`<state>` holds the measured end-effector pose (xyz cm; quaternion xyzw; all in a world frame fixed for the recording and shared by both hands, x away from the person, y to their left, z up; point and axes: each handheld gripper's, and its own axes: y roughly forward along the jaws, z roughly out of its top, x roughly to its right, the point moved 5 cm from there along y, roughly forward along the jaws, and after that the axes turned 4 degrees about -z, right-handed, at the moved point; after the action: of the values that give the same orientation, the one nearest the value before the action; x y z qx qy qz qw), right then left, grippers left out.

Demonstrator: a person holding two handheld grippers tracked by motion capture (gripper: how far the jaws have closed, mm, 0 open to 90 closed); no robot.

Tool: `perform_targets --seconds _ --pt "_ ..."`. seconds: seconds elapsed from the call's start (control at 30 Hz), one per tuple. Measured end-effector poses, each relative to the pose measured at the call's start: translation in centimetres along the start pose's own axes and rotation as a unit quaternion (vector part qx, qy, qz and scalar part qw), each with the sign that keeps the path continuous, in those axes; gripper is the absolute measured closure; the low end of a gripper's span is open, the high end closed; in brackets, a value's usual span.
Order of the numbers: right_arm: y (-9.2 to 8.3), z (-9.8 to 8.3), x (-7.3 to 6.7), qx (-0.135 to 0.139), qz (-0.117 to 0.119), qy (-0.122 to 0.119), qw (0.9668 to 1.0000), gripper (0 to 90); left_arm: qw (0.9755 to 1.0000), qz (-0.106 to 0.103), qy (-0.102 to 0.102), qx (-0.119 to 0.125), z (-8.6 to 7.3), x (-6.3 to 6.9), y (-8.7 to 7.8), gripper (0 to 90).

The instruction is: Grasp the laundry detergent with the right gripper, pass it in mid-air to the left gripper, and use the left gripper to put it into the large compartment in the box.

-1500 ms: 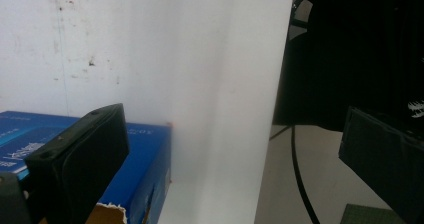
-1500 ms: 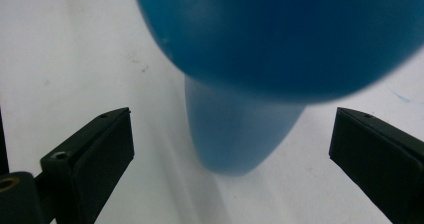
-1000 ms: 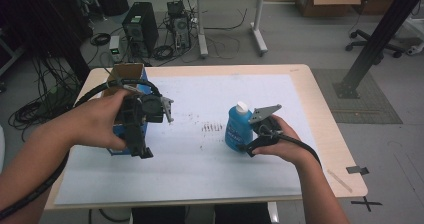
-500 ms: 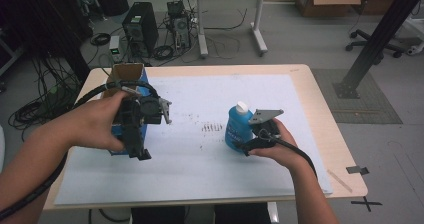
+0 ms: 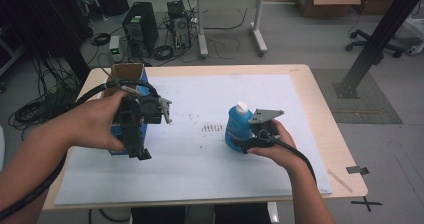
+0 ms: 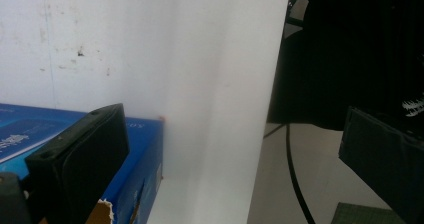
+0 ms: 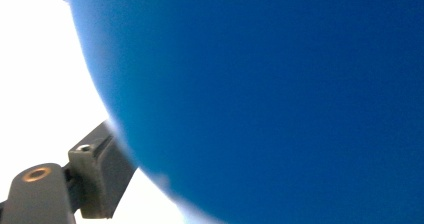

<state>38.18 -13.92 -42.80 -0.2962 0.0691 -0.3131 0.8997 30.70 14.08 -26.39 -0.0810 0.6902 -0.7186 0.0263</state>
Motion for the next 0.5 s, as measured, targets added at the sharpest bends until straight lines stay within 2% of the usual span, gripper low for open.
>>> perform_targets --seconds 0.5 --pt "0.28 -0.19 -0.21 0.006 -0.005 0.005 1.0000 21.3 1.0000 -0.003 0.001 0.000 -0.19 0.16 0.16 0.2"
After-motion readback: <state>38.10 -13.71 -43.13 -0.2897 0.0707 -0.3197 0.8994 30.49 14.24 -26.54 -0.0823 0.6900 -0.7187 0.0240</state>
